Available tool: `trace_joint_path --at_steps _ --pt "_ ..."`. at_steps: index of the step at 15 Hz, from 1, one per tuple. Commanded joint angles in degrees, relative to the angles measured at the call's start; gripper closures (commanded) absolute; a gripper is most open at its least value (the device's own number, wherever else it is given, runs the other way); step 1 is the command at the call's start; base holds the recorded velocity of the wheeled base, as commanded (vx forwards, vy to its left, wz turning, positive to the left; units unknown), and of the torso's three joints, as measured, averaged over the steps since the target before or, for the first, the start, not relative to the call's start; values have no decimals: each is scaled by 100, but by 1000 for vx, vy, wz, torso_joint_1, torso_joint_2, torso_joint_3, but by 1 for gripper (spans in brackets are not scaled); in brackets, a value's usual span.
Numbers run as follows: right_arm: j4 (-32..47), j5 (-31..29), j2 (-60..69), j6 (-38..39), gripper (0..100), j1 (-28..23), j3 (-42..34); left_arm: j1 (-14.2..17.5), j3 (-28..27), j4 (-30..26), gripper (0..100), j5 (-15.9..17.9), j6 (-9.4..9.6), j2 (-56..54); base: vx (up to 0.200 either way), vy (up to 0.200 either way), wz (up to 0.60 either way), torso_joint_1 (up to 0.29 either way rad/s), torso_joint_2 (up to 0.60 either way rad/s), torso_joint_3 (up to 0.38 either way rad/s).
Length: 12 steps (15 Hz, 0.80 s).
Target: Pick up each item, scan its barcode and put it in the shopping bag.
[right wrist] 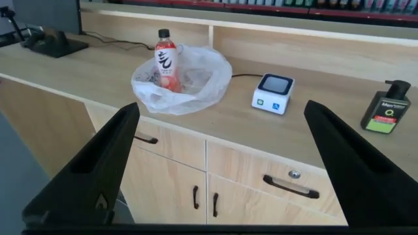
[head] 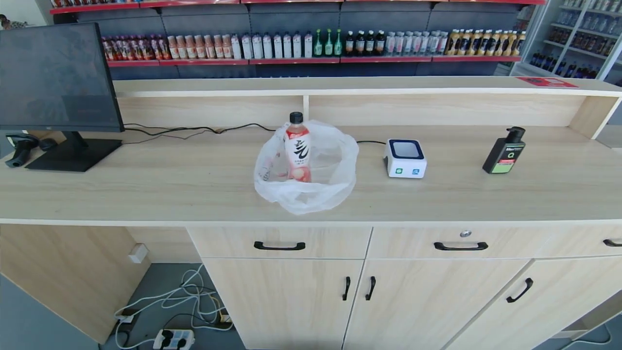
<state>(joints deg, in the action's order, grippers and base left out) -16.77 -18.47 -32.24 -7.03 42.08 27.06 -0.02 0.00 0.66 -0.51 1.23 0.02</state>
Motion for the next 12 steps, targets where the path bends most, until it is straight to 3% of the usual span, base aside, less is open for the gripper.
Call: trace_joint_path --at_steps 1,12 --pt "8 1 113 0 0 2 80 2 0 4 0 -2 0 -2 0 -200 0 12 7 2" --pt "8 -60 122 88 0 -7 1 2 0 4 0 -2 -18 -2 0 -200 0 2 2 4"
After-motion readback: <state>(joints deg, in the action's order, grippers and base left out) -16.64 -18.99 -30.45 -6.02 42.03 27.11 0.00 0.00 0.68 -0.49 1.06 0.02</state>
